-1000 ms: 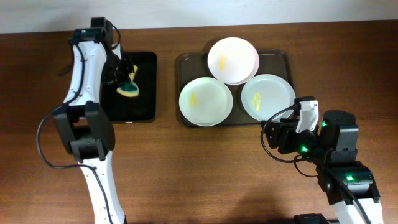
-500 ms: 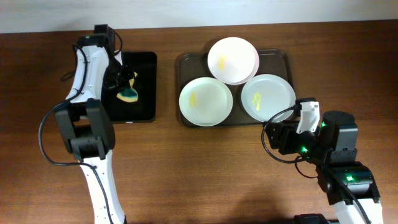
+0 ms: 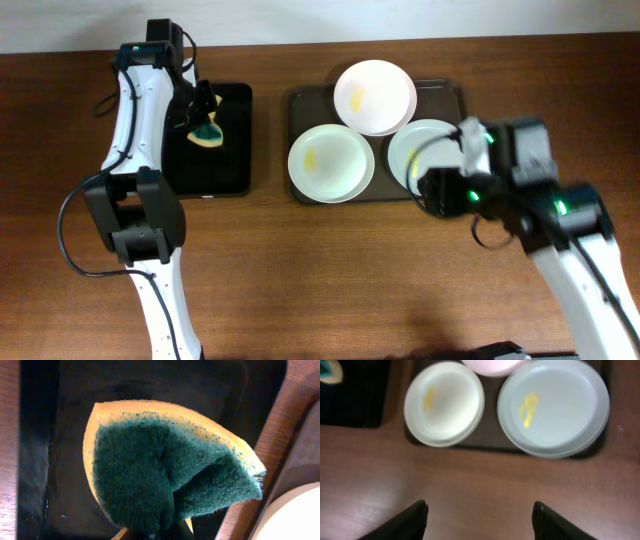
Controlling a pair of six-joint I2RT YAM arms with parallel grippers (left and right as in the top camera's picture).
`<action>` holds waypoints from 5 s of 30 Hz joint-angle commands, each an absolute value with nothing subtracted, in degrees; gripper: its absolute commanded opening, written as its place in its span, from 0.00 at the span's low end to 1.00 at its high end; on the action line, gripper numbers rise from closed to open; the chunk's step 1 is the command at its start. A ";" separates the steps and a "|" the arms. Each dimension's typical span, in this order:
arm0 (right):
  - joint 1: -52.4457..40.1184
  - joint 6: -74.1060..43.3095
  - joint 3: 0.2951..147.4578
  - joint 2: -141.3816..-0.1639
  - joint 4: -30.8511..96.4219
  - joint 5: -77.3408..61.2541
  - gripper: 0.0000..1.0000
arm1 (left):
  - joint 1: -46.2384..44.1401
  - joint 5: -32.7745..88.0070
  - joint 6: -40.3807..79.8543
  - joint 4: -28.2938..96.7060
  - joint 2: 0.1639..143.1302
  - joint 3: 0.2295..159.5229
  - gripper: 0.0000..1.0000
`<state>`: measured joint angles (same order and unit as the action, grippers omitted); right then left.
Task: Clean dirty plates on tray and stack at the side
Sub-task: 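Move the right gripper to the cream plate rim and grip it, then scrub the cream plate with the sponge in the left gripper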
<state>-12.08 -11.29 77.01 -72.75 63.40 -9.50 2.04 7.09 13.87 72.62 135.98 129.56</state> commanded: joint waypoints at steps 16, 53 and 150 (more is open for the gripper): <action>-16.75 -7.73 119.04 -126.65 67.18 -4.91 0.21 | 2.79 7.66 13.13 74.67 134.43 130.65 0.00; -16.29 -4.51 99.11 -129.01 49.80 -7.09 0.12 | 2.76 7.70 13.15 74.43 134.43 130.65 0.00; -14.98 -4.91 98.67 -130.98 53.56 -8.36 0.04 | -24.99 18.70 26.13 52.97 136.59 117.91 0.00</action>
<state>-14.98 -5.80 99.53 -129.08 52.25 -11.46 -24.16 8.12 26.02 53.84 134.78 116.92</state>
